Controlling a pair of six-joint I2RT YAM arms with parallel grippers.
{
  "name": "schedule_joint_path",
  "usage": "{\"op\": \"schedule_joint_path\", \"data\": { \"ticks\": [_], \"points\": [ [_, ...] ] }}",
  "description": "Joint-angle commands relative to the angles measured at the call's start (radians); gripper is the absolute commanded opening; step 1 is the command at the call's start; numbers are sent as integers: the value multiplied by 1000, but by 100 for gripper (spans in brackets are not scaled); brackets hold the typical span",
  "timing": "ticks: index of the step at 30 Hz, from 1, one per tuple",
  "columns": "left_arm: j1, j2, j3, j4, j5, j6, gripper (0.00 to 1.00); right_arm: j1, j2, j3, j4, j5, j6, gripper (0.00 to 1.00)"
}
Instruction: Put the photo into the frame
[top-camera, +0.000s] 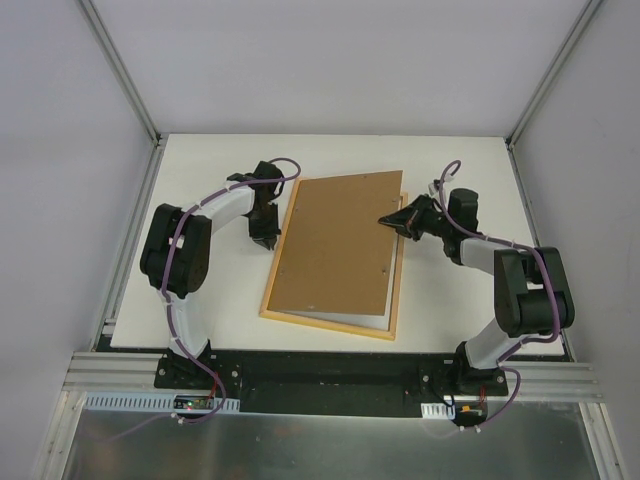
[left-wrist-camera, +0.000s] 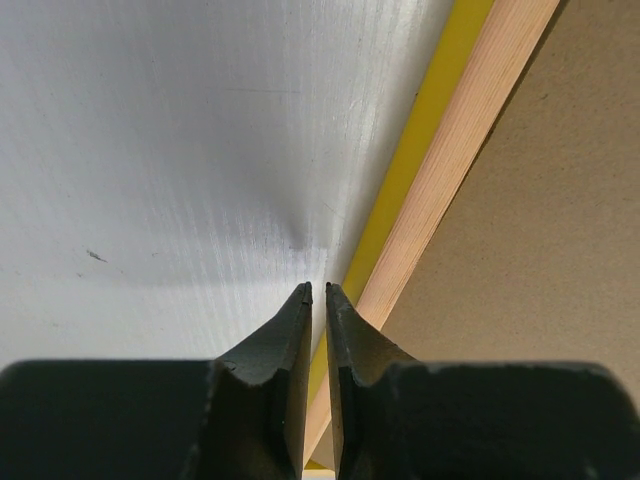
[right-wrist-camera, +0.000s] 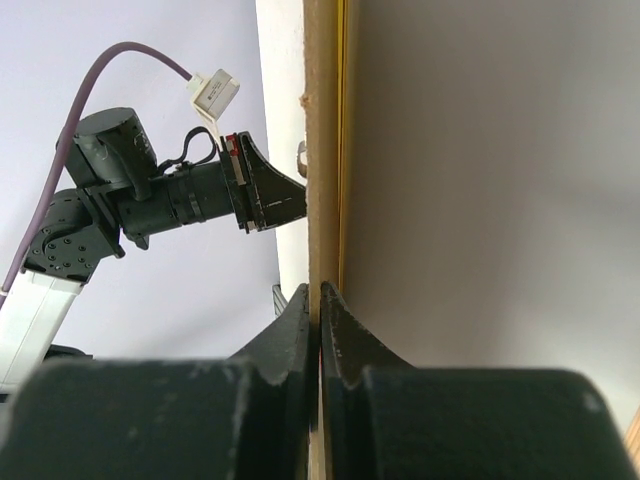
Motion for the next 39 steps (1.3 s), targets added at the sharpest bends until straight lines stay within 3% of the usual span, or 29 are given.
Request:
{"op": "schedule_joint_path", "data": {
  "ticks": [1,32,36,39],
  "points": [
    [3,8,-15,-4,0,-18,9,15,-53,-8,72,-66,31,0],
    [3,8,-32,11,20,-7,6,74,97,12,123,-21,29,1],
    [3,5,-33,9,18,-6,6,71,74,29,10,6,-35,33],
    [3,4,-35,9,15,-4,6,70,50,72,-146,42,-121,45]
  ]
}}
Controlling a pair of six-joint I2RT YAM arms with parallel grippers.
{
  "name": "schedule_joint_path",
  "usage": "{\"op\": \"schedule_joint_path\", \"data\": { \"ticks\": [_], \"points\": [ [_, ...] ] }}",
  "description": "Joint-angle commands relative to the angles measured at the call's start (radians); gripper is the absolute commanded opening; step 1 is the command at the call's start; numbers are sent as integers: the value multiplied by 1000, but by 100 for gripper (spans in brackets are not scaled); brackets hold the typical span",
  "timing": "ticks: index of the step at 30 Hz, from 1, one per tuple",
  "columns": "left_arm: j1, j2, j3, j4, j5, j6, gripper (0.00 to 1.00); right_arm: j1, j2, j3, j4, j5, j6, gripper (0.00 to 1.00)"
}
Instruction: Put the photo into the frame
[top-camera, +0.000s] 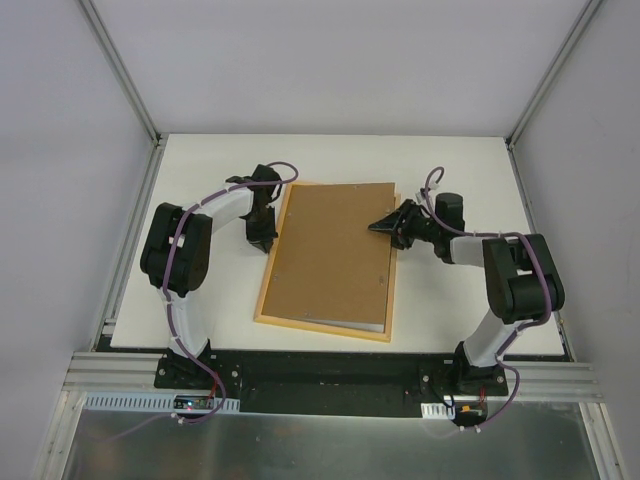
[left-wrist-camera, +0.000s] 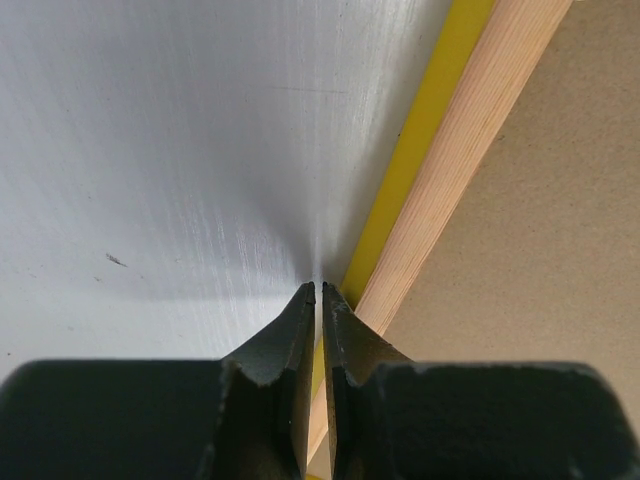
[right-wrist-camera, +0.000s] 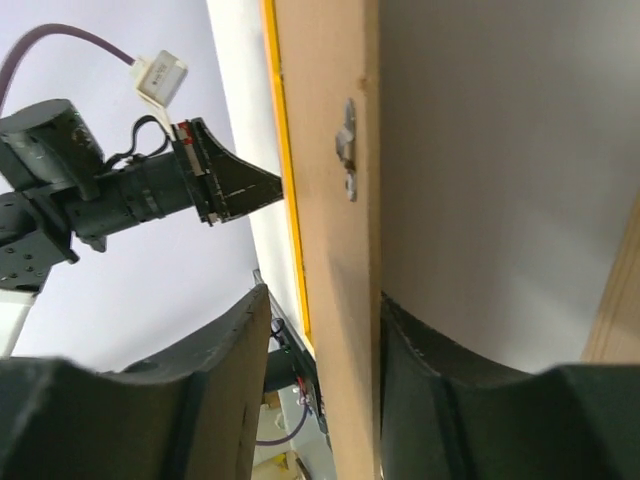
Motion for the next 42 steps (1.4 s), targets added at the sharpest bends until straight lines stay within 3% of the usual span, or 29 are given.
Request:
{"op": "schedule_joint_path", "data": {
  "ticks": [1,8,16,32,42],
  "points": [
    [-10,-7,-7,1,31,-9,6,13,-58,94,-210,42,-145,49],
    [-8,-9,-4,1,34,-7,6,13,-116,243,-664,213,-371,64],
    [-7,-9,-4,1,40,-9,6,13,-147,306,-851,346,-488,70],
    [-7,-76,-28,1,25,-46,7,62,-228,211,-942,567,-570,71],
    [-30,-352,-255,104,-21,-145,23,197,-271,100,-934,687,-575,71]
  ]
}}
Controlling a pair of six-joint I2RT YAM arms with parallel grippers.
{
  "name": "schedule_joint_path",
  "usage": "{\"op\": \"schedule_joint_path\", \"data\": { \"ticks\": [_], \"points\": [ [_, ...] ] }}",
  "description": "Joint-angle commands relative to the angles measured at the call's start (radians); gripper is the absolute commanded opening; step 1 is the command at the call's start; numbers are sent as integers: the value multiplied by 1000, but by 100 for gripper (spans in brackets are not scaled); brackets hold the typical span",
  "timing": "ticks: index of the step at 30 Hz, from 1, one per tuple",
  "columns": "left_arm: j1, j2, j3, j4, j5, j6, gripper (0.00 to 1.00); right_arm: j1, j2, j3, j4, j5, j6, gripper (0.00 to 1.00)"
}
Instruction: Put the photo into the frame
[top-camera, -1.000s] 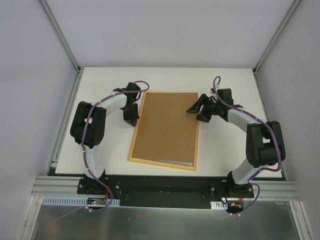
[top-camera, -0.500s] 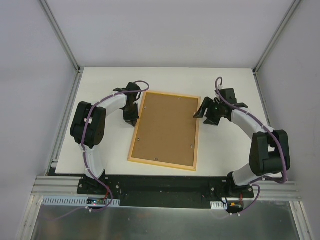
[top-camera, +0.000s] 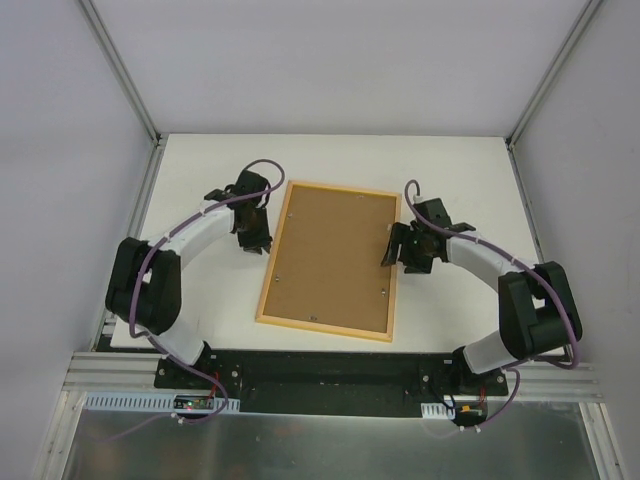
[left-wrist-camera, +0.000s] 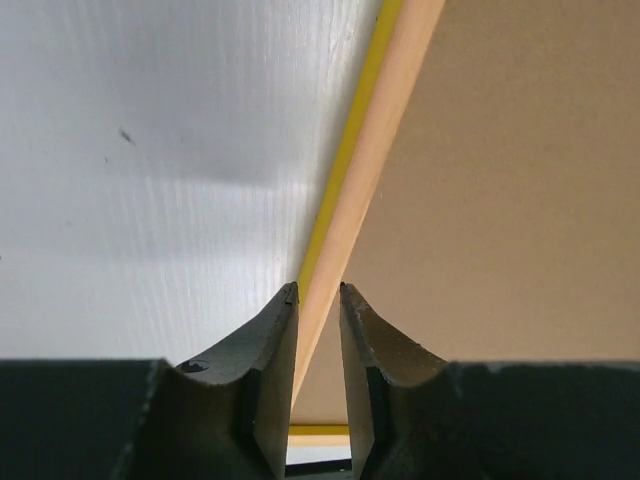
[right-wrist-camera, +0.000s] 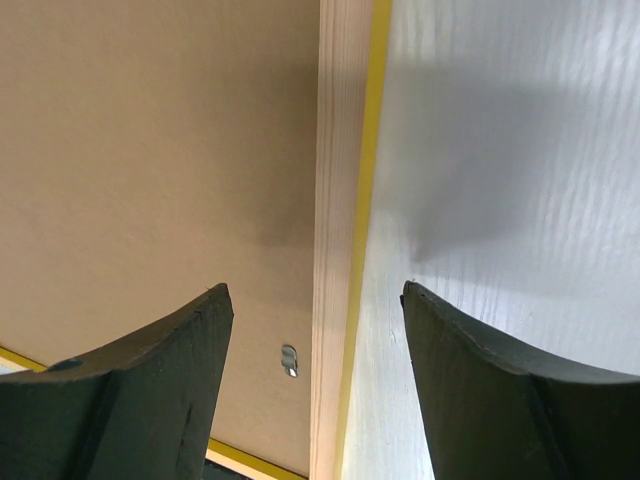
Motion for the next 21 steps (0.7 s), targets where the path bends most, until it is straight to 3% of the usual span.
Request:
{"op": "schedule_joint_path", "data": {
  "ticks": [1,9,21],
  "points": [
    [-23,-112,-108,60,-36,-91,24,67,-63,-55,-11,86,-10,71],
    [-57,-208,-282,189,-24,-143,34,170,-92,-134,15,139,25,71],
    [-75,-213,-354,251,-30,-163,31,210,-75,-128,-2,172,30,69]
  ]
}}
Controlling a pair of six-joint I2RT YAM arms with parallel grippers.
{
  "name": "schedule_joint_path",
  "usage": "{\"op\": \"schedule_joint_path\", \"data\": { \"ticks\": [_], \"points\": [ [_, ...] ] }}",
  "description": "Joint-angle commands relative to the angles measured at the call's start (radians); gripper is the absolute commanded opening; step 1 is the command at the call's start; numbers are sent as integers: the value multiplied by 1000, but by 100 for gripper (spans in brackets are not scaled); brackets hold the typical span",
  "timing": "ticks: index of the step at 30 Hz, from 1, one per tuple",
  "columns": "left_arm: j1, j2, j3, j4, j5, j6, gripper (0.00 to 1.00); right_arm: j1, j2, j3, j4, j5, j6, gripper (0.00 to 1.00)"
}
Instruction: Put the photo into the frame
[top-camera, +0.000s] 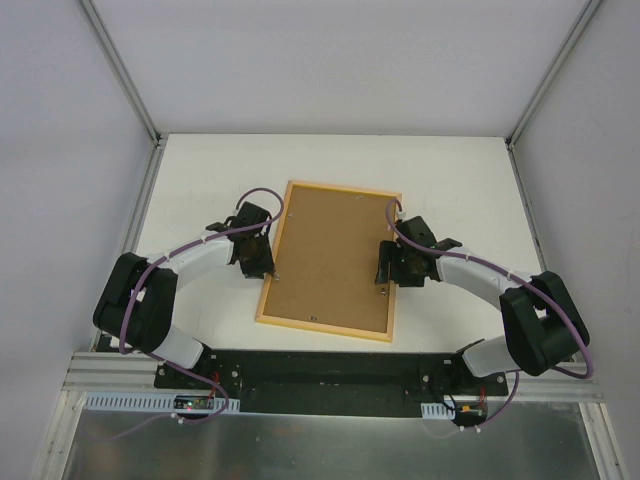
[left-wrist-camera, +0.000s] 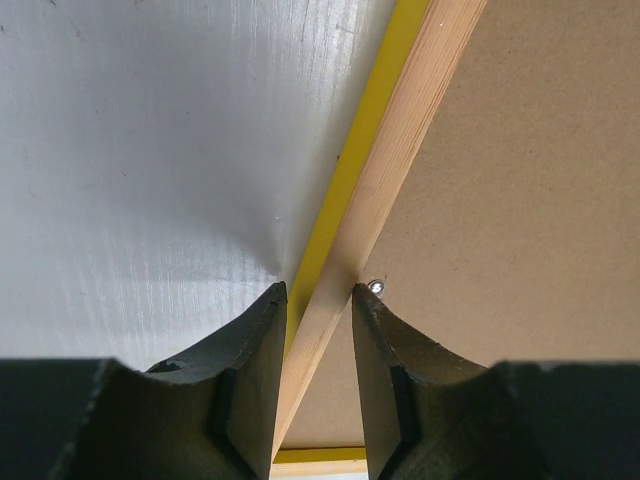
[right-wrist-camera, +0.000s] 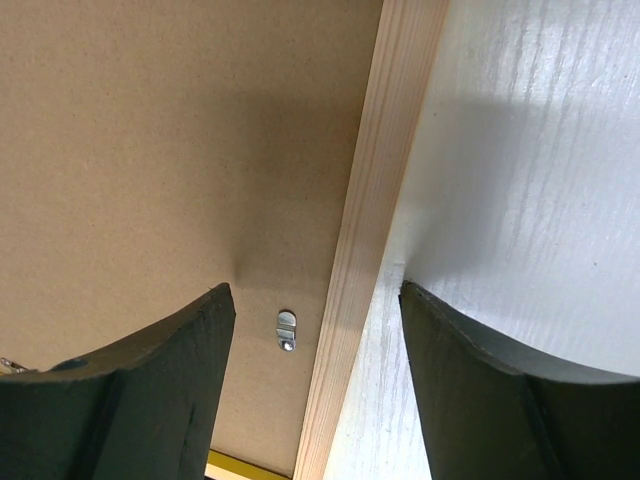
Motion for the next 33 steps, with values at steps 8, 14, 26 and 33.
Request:
{"op": "schedule_joint_path", "data": {
  "ticks": [8,14,26,33],
  "points": [
    [-10,-53,-30,38,-14,-17,29,45,31,27,-53,87,6,62],
    [-11,-56,-28,39,-13,-11,29,67,20,21,-62,97,11,62],
    [-11,-44,-27,39,-16,-14,28,107,-39,-26,-82,128,28,62],
    [-12,-34,-22,39,-16,-17,28,111,-30,-34,-79,141,34,52]
  ]
}}
